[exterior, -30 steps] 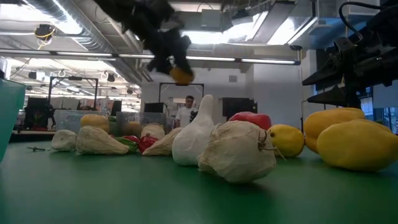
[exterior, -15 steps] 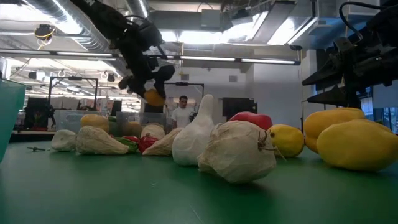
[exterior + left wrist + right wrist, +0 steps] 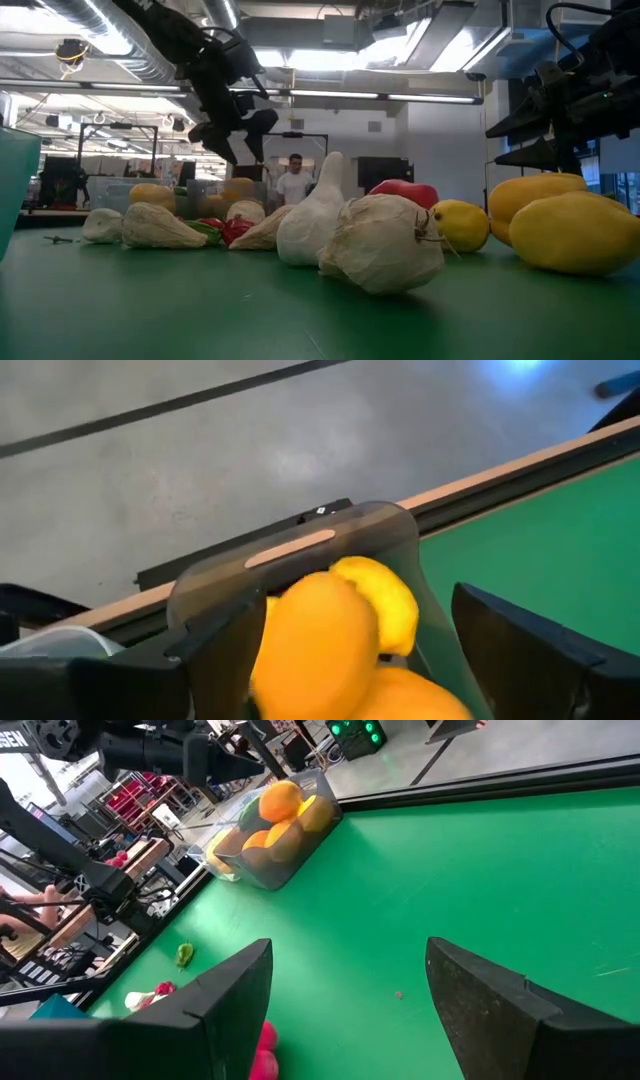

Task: Sort produce into baskets
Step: Put the lemon into the black bin

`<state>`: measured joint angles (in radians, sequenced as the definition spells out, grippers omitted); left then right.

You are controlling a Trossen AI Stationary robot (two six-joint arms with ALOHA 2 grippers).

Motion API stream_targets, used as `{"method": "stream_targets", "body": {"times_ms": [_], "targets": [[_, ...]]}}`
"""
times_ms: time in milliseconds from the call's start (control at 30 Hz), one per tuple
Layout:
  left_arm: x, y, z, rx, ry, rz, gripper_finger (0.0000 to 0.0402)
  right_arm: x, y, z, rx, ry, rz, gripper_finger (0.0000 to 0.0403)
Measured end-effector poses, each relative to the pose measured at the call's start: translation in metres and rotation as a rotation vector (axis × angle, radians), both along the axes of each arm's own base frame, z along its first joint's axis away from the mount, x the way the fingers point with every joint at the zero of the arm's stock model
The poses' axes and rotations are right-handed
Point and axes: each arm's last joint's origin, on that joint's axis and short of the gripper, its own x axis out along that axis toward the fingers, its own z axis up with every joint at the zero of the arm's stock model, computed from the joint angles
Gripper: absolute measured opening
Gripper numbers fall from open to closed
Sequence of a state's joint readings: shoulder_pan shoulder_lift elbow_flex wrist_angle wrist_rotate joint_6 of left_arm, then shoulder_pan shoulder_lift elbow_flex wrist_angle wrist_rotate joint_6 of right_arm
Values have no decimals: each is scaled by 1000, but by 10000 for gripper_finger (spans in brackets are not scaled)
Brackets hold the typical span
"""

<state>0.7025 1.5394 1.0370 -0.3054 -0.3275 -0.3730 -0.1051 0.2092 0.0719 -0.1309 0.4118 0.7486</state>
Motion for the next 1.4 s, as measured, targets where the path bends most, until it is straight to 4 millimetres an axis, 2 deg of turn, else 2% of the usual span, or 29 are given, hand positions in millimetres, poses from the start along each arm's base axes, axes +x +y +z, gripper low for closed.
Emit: {"method": "stream_targets", "body": {"times_ms": [200,300,400,500,600,733,800,967,1233,1400], "targets": [[3,-1,3,-15,-28,-52,320,0,0,0,1,-1,0,261],[17,-8,10,-21,-106,-238,316,0,0,0,2,-2,-1,261],[36,-23,18,-19,-202,-427,312,0,0,0,3,-3,-1,261],[55,-44,27,8,-307,-575,311,0,0,0,3,-3,-1,261],[74,-72,34,53,-358,-710,310,0,0,0,3,-4,-1,261],[93,-118,38,153,-338,-921,310,0,0,0,3,-4,-1,261],[103,-140,36,206,-317,-973,312,0,0,0,3,-4,-1,261],[125,-179,17,298,-266,-1018,316,0,0,0,3,-2,-1,261],[157,-221,-34,349,-254,-1005,316,0,0,0,4,-3,-2,261],[180,-250,-58,372,-247,-1026,317,0,0,0,4,-3,-2,261]]}}
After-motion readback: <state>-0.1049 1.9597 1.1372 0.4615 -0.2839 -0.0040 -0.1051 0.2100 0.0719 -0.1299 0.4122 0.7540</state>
